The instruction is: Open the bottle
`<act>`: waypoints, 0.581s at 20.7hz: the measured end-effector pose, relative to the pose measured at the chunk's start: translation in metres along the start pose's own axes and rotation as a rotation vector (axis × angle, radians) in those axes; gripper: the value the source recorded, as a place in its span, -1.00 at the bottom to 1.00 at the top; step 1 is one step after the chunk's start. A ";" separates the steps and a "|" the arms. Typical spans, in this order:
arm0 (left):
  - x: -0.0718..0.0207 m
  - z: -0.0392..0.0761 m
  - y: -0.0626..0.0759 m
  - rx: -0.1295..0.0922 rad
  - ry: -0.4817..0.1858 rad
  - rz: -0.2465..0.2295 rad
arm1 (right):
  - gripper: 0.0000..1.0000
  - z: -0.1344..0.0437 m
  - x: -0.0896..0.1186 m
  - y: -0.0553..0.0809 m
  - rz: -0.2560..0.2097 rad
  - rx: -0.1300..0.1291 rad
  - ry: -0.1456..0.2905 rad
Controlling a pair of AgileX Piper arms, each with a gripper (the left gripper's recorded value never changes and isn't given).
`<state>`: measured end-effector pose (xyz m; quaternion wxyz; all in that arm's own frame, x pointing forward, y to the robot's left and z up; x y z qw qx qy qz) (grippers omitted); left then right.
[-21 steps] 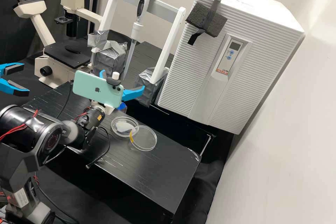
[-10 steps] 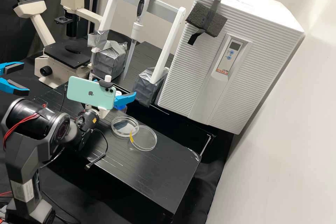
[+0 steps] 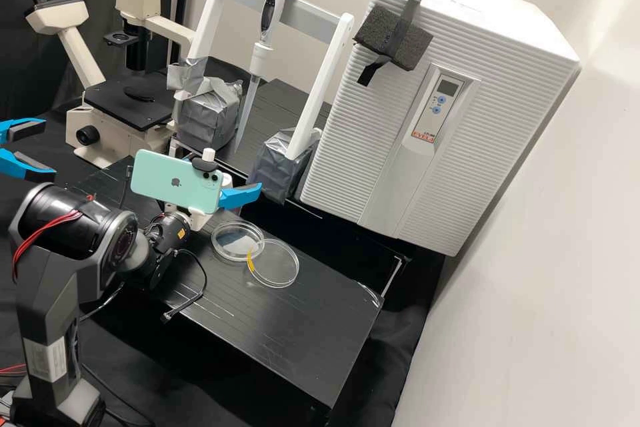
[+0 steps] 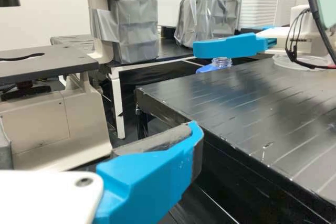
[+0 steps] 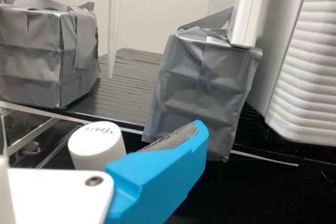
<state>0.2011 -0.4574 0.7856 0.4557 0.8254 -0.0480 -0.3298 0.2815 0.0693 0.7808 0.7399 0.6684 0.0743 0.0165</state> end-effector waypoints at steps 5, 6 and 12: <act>0.0000 0.002 0.001 0.004 -0.005 0.002 | -1.00 0.002 0.001 -0.002 -0.006 -0.014 -0.007; -0.0004 0.002 0.000 0.002 -0.005 0.000 | -1.00 0.002 0.001 -0.002 -0.003 -0.011 -0.011; -0.0008 0.002 -0.001 -0.001 -0.005 -0.002 | -1.00 0.003 0.001 -0.001 0.004 -0.003 -0.022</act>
